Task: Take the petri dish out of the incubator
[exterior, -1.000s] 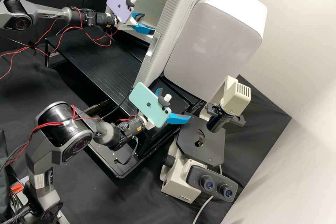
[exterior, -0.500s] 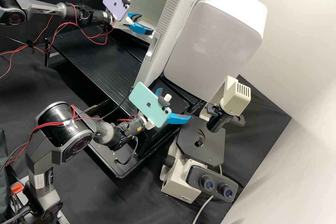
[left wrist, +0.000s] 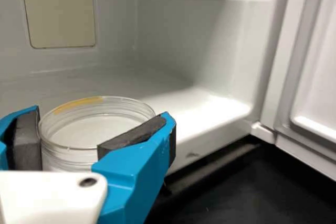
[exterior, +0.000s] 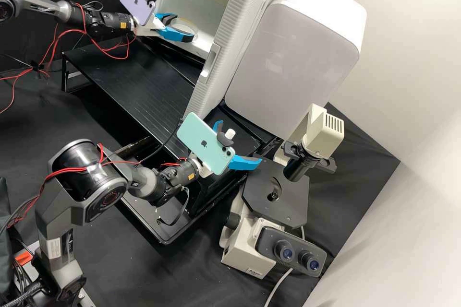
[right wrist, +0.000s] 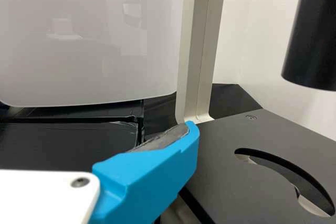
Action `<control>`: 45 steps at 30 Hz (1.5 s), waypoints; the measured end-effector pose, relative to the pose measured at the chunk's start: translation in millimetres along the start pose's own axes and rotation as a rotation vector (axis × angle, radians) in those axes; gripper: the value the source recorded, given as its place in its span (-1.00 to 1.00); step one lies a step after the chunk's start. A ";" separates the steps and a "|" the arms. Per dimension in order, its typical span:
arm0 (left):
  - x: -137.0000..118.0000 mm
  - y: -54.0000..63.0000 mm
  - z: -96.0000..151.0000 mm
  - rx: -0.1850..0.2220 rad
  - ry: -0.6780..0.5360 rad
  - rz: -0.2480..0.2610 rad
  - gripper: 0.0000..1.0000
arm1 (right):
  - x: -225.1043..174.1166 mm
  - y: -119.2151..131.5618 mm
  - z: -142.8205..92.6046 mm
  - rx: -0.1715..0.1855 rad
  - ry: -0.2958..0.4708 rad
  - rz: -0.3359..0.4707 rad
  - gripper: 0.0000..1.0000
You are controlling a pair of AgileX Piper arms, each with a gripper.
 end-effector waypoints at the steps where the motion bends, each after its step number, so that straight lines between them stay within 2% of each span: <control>1: -5.5 0.3 1.1 0.001 -0.006 0.003 -1.00 | 0.0 0.0 0.0 0.000 0.000 0.000 1.00; 8: -27.4 -7.0 -0.3 0.030 -0.038 0.009 -1.00 | 0.0 0.0 0.0 0.000 0.000 0.000 1.00; 17: -48.5 -19.2 -0.8 0.014 -0.066 0.018 -1.00 | 0.0 0.0 0.0 0.000 0.000 0.000 1.00; 22: -68.9 -23.0 1.9 0.008 -0.082 0.023 -1.00 | 0.0 0.0 0.0 0.000 0.000 0.000 1.00; 28: -92.3 -36.8 1.5 0.000 -0.078 -0.021 -1.00 | 0.0 0.0 0.0 0.000 0.000 0.000 1.00; 31: -102.0 -42.9 2.0 0.010 -0.083 -0.045 -1.00 | 0.0 0.0 0.0 0.000 0.000 0.000 1.00; 35: -115.3 -42.8 3.9 0.027 -0.098 -0.048 -1.00 | 0.0 0.0 0.0 0.000 0.000 0.000 1.00; 39: -127.8 -38.4 7.1 0.021 -0.123 -0.011 -1.00 | 0.0 0.0 0.0 0.000 0.000 0.000 1.00; 41: -133.6 -39.2 8.7 0.009 -0.138 0.000 -1.00 | 0.0 0.0 0.0 0.000 0.000 0.000 1.00; 45: -147.8 -44.5 11.0 0.015 -0.162 0.002 -1.00 | 0.0 0.0 0.0 0.000 0.000 0.000 1.00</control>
